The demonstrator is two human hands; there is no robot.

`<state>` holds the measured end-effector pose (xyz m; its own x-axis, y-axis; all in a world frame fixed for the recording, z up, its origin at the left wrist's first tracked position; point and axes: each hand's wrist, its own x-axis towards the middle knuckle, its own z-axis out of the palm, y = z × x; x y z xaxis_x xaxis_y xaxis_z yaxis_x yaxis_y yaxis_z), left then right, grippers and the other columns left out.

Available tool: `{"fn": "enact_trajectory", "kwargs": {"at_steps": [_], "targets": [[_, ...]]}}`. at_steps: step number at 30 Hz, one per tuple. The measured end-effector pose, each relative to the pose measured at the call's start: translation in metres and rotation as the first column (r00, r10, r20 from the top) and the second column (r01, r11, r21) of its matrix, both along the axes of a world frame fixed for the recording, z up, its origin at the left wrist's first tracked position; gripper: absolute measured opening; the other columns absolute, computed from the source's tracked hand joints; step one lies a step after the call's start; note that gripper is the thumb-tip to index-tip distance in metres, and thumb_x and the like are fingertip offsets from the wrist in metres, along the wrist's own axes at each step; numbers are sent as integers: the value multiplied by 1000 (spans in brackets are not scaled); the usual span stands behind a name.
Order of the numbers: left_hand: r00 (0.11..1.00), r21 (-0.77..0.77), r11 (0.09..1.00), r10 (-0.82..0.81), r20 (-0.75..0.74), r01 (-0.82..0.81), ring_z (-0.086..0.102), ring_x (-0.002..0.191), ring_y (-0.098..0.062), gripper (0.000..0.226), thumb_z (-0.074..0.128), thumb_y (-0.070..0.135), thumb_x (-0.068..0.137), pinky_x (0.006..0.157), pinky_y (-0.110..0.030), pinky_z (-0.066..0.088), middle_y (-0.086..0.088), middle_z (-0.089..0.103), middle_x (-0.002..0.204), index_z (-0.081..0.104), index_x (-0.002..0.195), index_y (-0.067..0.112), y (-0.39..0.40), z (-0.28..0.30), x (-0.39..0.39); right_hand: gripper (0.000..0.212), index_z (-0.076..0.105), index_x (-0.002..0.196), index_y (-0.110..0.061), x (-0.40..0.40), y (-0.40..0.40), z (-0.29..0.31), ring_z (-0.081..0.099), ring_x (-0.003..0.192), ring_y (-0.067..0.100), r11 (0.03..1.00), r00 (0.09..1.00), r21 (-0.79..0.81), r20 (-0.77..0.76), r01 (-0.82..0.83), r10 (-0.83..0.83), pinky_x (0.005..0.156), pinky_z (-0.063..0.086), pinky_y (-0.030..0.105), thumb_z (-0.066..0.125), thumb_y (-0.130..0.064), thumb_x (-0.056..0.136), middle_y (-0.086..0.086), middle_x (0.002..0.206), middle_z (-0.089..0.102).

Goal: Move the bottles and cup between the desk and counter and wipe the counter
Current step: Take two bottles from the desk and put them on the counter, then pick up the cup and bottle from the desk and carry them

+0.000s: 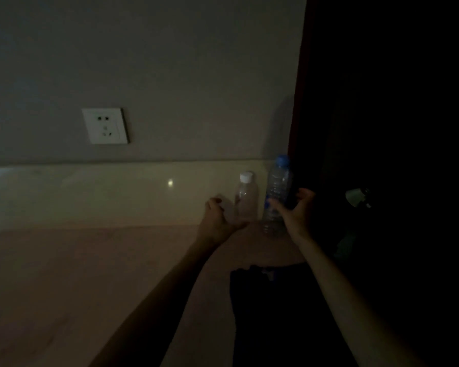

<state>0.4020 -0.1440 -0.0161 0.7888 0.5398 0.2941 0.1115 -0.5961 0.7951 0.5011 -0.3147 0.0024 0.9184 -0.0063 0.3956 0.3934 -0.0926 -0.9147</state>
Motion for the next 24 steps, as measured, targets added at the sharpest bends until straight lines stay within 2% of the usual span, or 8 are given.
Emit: {"fn": "enact_trajectory", "kwargs": {"at_steps": [3, 8, 12, 14, 16, 18, 21, 24], "targets": [[990, -70, 988, 137, 16, -136, 61, 95, -23, 83, 86, 46, 64, 77, -35, 54, -10, 54, 115, 47, 124, 4, 6, -3, -50, 56, 43, 114, -3, -22, -11, 4, 49, 91, 20, 996, 999, 80, -28, -32, 34, 79, 41, 28, 80, -13, 74, 3, 98, 47], [977, -130, 971, 208, 44, -201, 58, 70, -4, 35, 76, 33, 82, 59, -25, 48, -3, 63, 91, 60, 101, 8, -4, -13, -172, 21, 54, 91, -22, -140, 5, -2, 57, 71, -4, 936, 936, 43, -24, -350, 351, 74, 46, 20, 72, -18, 83, -13, 82, 59], [906, -173, 922, 376, 194, -346, 58, 71, 1, 16, 70, 25, 88, 58, -12, 42, 6, 64, 85, 60, 91, 14, -47, -37, -310, 15, 56, 91, -25, -283, 15, -29, 60, 78, -2, 745, 746, -46, -20, -665, 665, 69, 47, 16, 69, -29, 85, -14, 85, 63], [827, -236, 846, 524, 201, -479, 58, 68, 4, 10, 68, 21, 91, 60, -10, 42, 12, 63, 76, 59, 87, 17, -74, -69, -378, 19, 59, 92, -23, -347, 7, -61, 63, 78, 2, 559, 557, -23, -131, -829, 820, 69, 51, 20, 68, -36, 84, -10, 84, 66], [742, -319, 717, 668, 63, -619, 58, 66, 3, 10, 66, 20, 91, 60, -11, 42, 10, 63, 73, 59, 84, 18, -97, -122, -439, 21, 60, 93, -23, -398, -4, -118, 66, 78, 7, 320, 294, 13, -366, -947, 883, 67, 52, 21, 68, -39, 84, -6, 84, 69], [651, -446, 520, 728, -215, -728, 60, 68, -9, 17, 67, 31, 89, 53, -14, 42, 3, 65, 75, 58, 82, 20, -123, -192, -493, 11, 61, 91, -25, -432, -23, -204, 66, 81, 11, 138, 109, -4, -638, -990, 762, 67, 51, 18, 68, -33, 87, -5, 85, 69], [528, -588, 115, 598, -603, -801, 58, 66, -14, 29, 65, 42, 89, 50, -20, 40, -2, 63, 79, 54, 88, 16, -172, -287, -569, 8, 59, 88, -16, -446, -62, -333, 63, 77, 20, 38, 72, -62, -902, -997, 426, 67, 55, 28, 64, -22, 90, 3, 82, 66], [451, -571, -183, 444, -775, -800, 56, 68, -15, 32, 57, 42, 95, 60, -24, 40, -3, 61, 80, 54, 100, 10, -223, -343, -629, 13, 56, 96, -6, -439, -91, -409, 58, 64, 19, -23, 116, -120, -985, -992, 124, 54, 46, 28, 59, -19, 94, 7, 74, 62]]}}
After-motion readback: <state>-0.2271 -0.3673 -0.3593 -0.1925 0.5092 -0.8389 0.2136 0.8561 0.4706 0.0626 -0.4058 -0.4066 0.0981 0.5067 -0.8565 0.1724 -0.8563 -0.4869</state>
